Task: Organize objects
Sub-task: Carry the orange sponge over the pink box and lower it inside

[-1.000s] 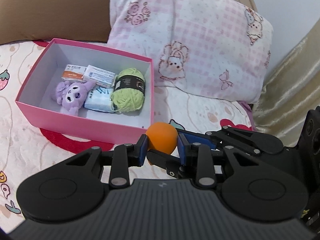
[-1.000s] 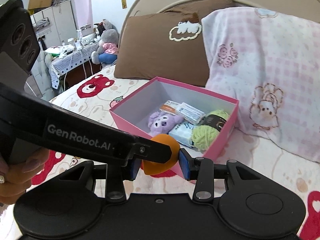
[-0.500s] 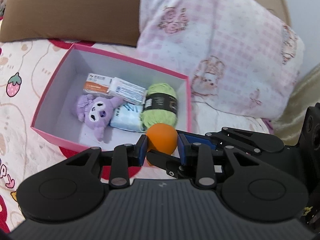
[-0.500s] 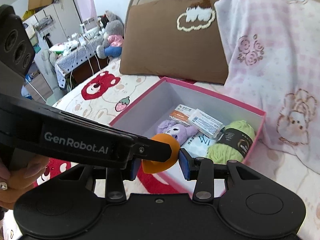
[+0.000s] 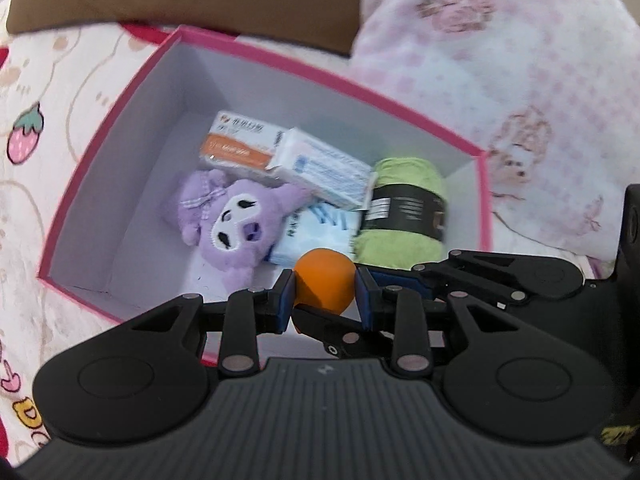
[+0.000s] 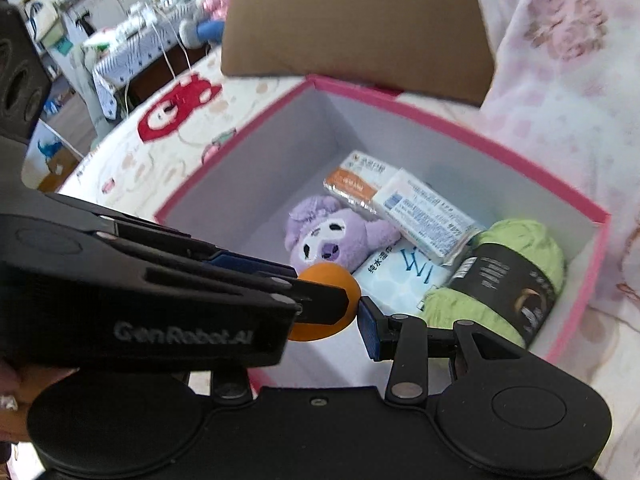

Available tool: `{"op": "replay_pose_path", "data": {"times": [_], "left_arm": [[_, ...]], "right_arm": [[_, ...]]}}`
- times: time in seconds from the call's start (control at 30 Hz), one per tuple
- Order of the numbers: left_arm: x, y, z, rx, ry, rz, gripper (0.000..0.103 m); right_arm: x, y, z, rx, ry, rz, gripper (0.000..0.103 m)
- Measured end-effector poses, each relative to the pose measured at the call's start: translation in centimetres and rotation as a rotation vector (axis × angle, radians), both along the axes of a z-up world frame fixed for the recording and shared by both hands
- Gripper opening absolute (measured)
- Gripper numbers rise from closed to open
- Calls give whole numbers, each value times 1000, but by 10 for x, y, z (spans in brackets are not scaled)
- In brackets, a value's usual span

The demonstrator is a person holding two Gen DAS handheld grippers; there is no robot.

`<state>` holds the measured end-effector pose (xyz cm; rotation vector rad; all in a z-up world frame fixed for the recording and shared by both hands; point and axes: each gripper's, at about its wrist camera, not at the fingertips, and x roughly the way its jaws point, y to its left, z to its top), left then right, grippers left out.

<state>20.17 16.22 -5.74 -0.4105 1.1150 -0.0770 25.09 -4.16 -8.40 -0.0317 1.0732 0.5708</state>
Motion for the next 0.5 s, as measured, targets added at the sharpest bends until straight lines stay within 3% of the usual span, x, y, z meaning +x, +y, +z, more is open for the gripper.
{"op": "replay_pose_path", "data": {"times": [0.17,0.5], "left_arm": [[12,13,-22,-47,51,30,29],[23,24,-43,-61,86,34,28]], "right_arm": [[19,7,-18,-17,76,17,46],[33,13,-39,-24,126,42,46]]}}
